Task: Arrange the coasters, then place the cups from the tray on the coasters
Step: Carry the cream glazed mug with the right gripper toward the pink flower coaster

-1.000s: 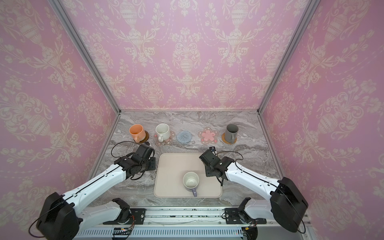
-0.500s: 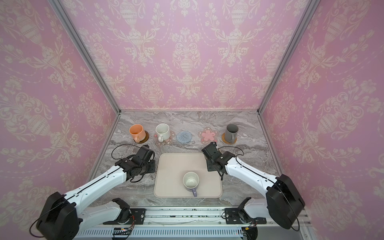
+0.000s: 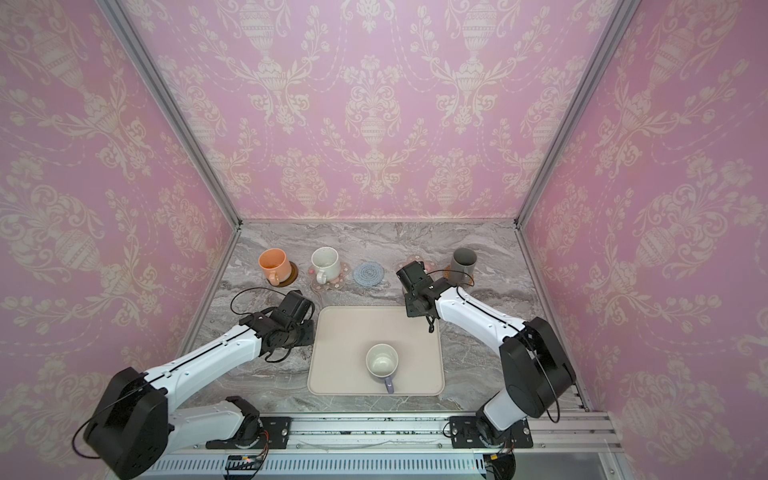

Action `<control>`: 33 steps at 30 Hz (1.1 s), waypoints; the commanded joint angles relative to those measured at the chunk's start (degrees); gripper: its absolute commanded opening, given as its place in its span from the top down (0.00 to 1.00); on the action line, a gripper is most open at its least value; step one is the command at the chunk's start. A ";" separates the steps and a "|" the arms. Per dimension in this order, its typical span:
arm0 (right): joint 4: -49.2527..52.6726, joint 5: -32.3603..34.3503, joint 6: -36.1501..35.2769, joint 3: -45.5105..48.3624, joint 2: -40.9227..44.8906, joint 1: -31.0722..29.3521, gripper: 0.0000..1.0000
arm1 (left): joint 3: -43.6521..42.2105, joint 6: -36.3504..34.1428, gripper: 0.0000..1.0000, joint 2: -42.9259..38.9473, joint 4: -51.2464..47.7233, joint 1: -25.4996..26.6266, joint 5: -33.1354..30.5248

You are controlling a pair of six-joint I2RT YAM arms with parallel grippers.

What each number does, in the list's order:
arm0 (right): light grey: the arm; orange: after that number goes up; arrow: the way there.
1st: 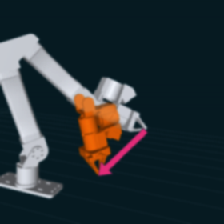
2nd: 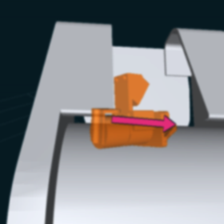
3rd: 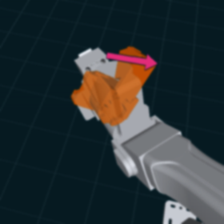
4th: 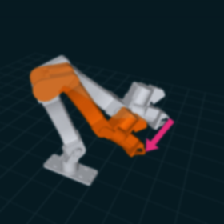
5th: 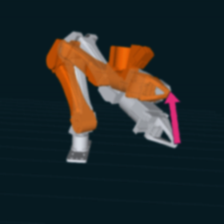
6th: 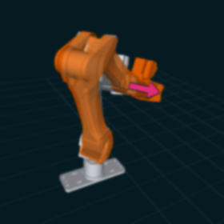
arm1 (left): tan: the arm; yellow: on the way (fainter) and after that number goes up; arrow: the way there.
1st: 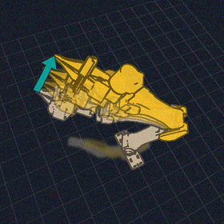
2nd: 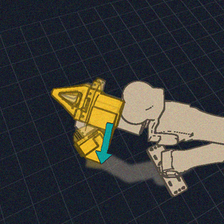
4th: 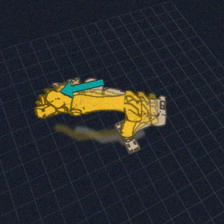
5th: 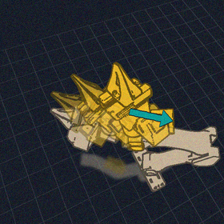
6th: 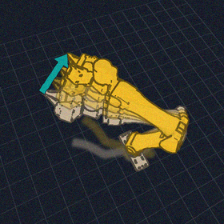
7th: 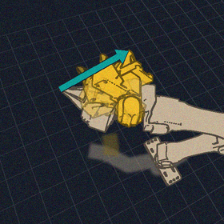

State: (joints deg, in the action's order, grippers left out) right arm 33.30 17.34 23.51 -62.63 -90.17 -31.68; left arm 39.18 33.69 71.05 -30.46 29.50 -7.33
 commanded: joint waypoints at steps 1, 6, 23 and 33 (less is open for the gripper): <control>-1.97 1.46 -1.79 -6.15 -1.37 1.12 1.00 | 2.13 -1.35 0.70 1.60 1.15 0.20 0.41; -0.92 1.82 -1.79 -10.76 -5.43 2.71 1.00 | 2.33 -2.02 0.70 4.46 2.30 0.13 1.09; 1.50 1.97 -1.44 -22.89 -16.98 6.01 1.00 | 7.21 -4.86 0.70 11.73 4.71 -0.75 3.63; 1.55 0.72 -1.53 -25.82 -19.84 7.01 1.00 | 7.31 -5.48 0.70 13.21 5.23 -1.88 4.70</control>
State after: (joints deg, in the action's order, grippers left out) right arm 36.73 17.37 22.44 -85.36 -110.02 -24.77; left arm 45.30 29.58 83.37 -25.17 28.34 -3.79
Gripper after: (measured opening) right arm 0.193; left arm 0.297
